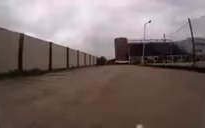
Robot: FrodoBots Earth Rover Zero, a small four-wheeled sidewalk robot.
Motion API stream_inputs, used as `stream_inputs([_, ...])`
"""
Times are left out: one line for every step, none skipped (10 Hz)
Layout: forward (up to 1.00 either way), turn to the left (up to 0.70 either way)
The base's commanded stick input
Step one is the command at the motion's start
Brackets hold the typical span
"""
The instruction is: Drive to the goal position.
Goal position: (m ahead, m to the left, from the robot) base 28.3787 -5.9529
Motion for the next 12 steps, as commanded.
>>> stream_inputs([0.70,-0.35])
stream_inputs([0.70,-0.14])
stream_inputs([0.70,0.00])
stream_inputs([0.70,0.00])
stream_inputs([0.70,-0.23])
stream_inputs([0.70,-0.35])
stream_inputs([0.70,-0.35])
stream_inputs([0.70,-0.35])
stream_inputs([0.70,-0.35])
stream_inputs([0.70,-0.35])
stream_inputs([0.70,-0.14])
stream_inputs([0.70,-0.35])
